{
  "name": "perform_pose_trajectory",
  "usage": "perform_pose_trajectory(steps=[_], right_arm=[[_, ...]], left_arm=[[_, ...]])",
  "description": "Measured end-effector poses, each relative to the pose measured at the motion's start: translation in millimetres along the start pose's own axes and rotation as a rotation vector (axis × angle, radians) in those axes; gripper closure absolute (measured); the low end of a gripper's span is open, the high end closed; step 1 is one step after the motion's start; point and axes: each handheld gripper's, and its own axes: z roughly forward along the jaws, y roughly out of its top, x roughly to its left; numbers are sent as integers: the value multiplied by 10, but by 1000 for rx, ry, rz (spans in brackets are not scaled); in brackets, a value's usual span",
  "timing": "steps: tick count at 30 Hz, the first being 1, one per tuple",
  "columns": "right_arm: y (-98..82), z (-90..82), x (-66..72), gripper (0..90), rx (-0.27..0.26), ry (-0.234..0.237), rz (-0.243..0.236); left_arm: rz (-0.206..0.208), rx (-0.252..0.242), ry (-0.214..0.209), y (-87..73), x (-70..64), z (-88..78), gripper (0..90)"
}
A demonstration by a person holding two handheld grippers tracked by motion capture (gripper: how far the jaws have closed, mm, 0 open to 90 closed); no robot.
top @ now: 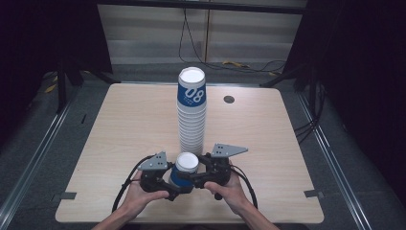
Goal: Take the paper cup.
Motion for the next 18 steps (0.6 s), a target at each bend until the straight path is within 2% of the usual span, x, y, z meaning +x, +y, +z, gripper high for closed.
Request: perform_pose_trajectory(steps=[2, 4, 9, 14, 18], right_arm=[[10, -10, -12, 277, 21, 2, 31], [22, -12, -6, 273, 30, 2, 35], [41, -10, 15, 207, 46, -2, 18], [45, -22, 11, 171, 56, -3, 10], [57, -44, 13, 149, 61, -13, 6]], left_arm=[[14, 4, 0, -2, 4, -9, 186], [25, 2, 1, -1, 1, -14, 190], [40, 24, 2, -7, -1, -17, 196], [32, 32, -10, -19, 9, -26, 196], [25, 36, -2, -33, 28, -42, 193]])
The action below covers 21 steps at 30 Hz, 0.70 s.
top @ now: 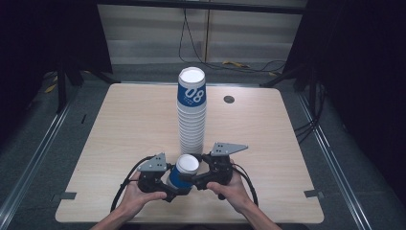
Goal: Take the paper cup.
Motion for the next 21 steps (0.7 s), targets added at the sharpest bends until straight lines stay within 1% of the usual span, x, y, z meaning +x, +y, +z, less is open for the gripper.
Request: perform_pose_trajectory(steps=[2, 4, 6, 7, 9, 11, 13, 14, 16, 18, 21], right_arm=[[8, -13, -7, 147, 3, 2, 0], [33, -47, -17, 147, 6, -7, 1], [57, -77, -37, 147, 9, -6, 8], [67, -97, -45, 147, 10, -6, 14], [82, -129, -54, 145, 17, -8, 8], [90, -154, -60, 144, 22, -14, 2], [100, -179, -69, 144, 23, -23, 2], [107, -189, -74, 143, 20, -26, 2], [119, -218, -81, 144, 23, -30, 1], [118, -237, -84, 144, 43, -35, -5], [96, -254, -109, 144, 78, -41, 8]], left_arm=[[2, 2, 4, 0, 12, -23, 193], [-2, -4, 9, -1, 16, -42, 193], [-11, -13, 15, -3, 28, -67, 190], [-7, -9, 17, -3, 41, -83, 190], [-17, -9, 16, -3, 47, -100, 190], [-16, -2, 18, 10, 65, -127, 191], [-33, -10, 20, 24, 77, -136, 193], [-38, -3, 9, 31, 90, -136, 194], [-38, 17, 10, 43, 103, -132, 194], [-49, 22, -4, 46, 107, -137, 196], [-44, 32, -4, 41, 119, -152, 196]])
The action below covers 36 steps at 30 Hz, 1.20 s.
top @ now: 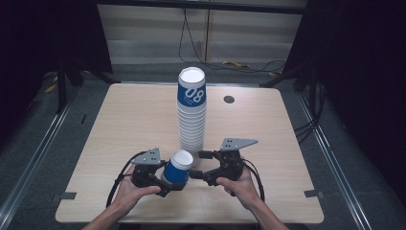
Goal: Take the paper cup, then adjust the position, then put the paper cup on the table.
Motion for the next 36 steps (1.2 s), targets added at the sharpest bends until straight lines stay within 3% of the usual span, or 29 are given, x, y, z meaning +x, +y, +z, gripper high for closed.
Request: perform_pose_trajectory(steps=[17, 22, 27, 31, 36], right_arm=[[-3, 10, -42, 150, 107, -26, -57], [8, 14, -14, 157, 136, -42, -86], [-8, 51, -36, 156, 178, -48, -79], [-11, 64, -31, 163, 204, -55, -89], [5, 64, -9, 165, 220, -56, -107]], left_arm=[[-13, 99, 49, 26, 49, -73, 205], [9, 137, 77, 82, 37, -98, 206], [22, 189, 104, 83, 18, -89, 210], [20, 193, 100, 81, 18, -85, 212], [43, 241, 98, 119, 8, -93, 212]])
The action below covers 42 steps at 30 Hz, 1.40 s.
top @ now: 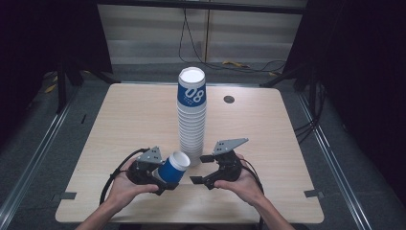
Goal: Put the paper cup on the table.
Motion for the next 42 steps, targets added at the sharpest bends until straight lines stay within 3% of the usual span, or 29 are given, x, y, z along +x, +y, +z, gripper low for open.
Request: perform_pose_trajectory(steps=[5, 10, 15, 22, 28, 36, 42], right_arm=[[8, 3, 2, 171, 17, 0, -19], [10, 35, 19, 168, 55, -6, -48], [23, 75, 34, 178, 90, -8, -79], [40, 124, 56, 152, 124, -5, -100], [36, 145, 91, 150, 169, 1, -124], [37, 149, 95, 197, 239, 27, -160], [51, 170, 92, 208, 293, 37, -181]], left_arm=[[44, 39, 37, 27, 5, -21, 214], [75, 57, 32, 43, -4, -3, 214], [73, 84, 29, 31, -1, 43, 214], [103, 129, 34, 56, -47, 67, 215], [147, 167, 22, 96, -86, 115, 216], [152, 189, 2, 137, -89, 154, 215], [156, 257, -13, 144, -108, 198, 216]])
